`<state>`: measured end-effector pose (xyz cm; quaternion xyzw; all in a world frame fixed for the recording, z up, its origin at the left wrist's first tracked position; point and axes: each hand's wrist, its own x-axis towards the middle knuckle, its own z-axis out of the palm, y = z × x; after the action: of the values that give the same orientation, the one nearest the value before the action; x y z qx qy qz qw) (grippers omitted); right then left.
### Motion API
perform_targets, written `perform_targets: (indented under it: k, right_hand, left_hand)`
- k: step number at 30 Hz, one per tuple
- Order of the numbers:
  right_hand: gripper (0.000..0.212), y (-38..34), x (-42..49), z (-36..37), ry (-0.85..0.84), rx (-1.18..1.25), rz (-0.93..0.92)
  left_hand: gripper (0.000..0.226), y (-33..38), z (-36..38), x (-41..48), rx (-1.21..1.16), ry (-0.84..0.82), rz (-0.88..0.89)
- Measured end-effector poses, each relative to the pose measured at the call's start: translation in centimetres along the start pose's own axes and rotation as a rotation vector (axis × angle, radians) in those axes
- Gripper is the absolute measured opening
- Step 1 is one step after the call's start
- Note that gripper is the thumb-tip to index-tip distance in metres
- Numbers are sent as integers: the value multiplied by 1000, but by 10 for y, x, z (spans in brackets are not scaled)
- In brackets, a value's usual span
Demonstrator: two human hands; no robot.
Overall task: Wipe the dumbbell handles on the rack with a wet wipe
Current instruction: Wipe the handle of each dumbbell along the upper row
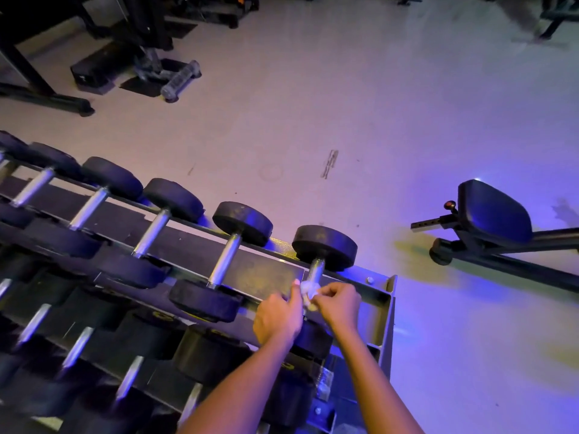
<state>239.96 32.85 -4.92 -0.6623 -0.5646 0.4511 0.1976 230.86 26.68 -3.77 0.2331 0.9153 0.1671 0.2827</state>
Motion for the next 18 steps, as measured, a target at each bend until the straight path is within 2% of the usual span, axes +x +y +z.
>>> perform_targets:
  k: [3,6,12,18]
  right_hand:
    - [29,11,-11,3,-87,-23,45]
    - [23,17,-13,3,-102,48,118]
    - [8,-3,25,-9,157,221,60]
    - [5,-1,21,1,106,124,12]
  left_hand:
    - [70,-1,1,1,5,-19,16]
    - [70,-2,1,2,17,-31,43]
    - [66,-1,-6,0,-2,-59,75]
    - [66,0,-5,0,-21,-49,69]
